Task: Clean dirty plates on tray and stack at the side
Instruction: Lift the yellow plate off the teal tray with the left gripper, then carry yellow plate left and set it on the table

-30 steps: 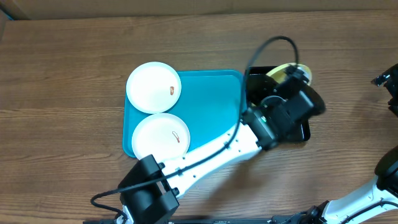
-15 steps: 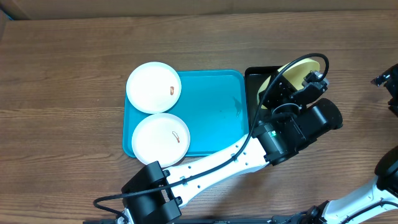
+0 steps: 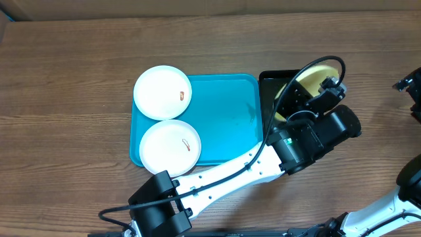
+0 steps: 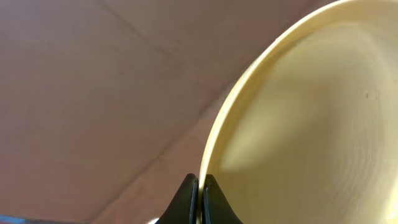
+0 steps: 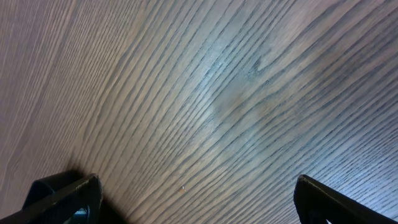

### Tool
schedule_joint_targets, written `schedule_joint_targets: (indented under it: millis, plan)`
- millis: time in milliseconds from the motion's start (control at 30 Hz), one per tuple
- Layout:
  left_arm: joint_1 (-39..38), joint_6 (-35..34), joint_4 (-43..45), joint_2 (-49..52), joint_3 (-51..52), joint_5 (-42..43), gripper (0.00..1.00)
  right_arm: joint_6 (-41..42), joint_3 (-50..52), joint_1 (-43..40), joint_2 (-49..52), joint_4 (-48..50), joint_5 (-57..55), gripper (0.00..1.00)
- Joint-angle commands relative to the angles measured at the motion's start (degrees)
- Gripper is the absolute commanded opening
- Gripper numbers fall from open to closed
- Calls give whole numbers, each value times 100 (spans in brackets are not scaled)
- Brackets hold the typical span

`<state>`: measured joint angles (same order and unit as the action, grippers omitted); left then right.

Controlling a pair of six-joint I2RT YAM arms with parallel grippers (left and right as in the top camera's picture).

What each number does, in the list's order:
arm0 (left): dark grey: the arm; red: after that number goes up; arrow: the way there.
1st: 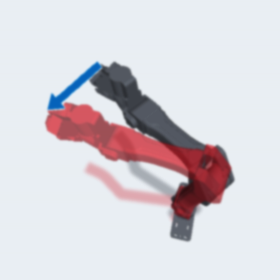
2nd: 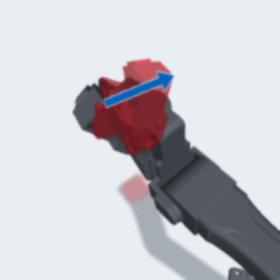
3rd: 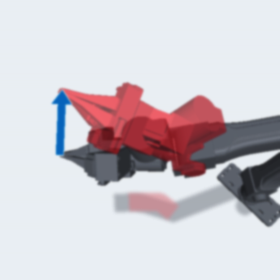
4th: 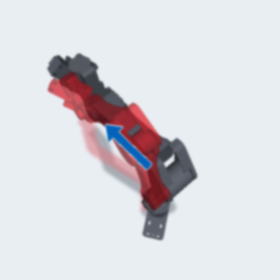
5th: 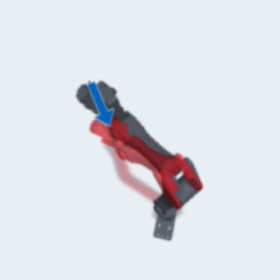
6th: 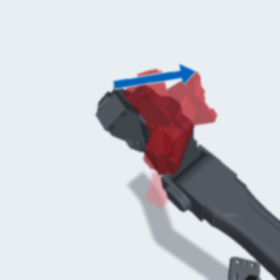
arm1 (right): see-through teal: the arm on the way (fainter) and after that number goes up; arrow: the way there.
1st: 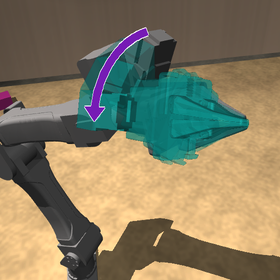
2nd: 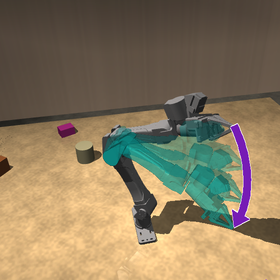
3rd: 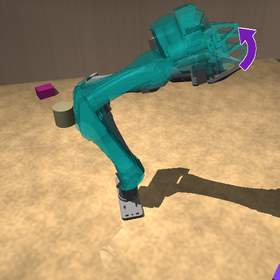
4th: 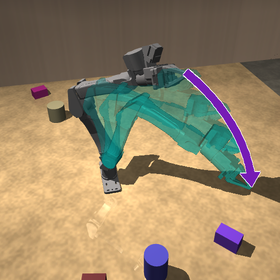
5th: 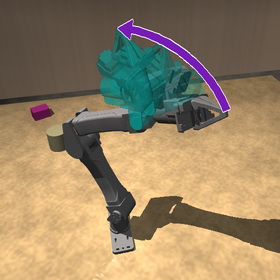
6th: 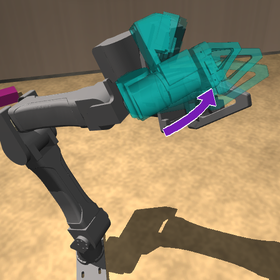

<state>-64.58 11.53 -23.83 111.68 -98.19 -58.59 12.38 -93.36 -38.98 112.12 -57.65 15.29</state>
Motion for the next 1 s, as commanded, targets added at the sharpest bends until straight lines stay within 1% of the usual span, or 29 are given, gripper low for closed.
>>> schedule_joint_targets:
  millis: [0,100,200,367,467,533,600,700,867,967]
  plan:
    - [236,-1003,-350,-81,-151,1191,4,31,-79,2,-98,35,68,100]
    - [614,-1561,-754,-79,-151,2505,4,31,-79,2,-98,35,68,100]
    - [1104,-2015,-938,-79,-151,3888,4,31,-79,2,-98,35,68,100]
    - [2288,-2898,-1147,-81,-151,5897,4,31,-79,2,-98,35,68,100]
    - [3143,-3152,-1362,-81,-151,7014,4,31,-79,2,-98,35,68,100]
    - [3705,-3154,-1558,-81,-151,7530,4,31,-79,2,-98,35,68,100]
    - [4319,-3156,-1858,-81,-151,7882,4,31,-79,2,-98,35,68,100]
    - [5250,-3150,-2437,-81,-151,8026,4,31,-79,2,-98,35,68,100]
    - [6881,-3097,-3436,-81,-151,7691,4,31,-79,2,-98,35,68,100]
    - [7823,-3084,-3864,-79,-131,7453,4,31,-79,2,-98,35,68,100]
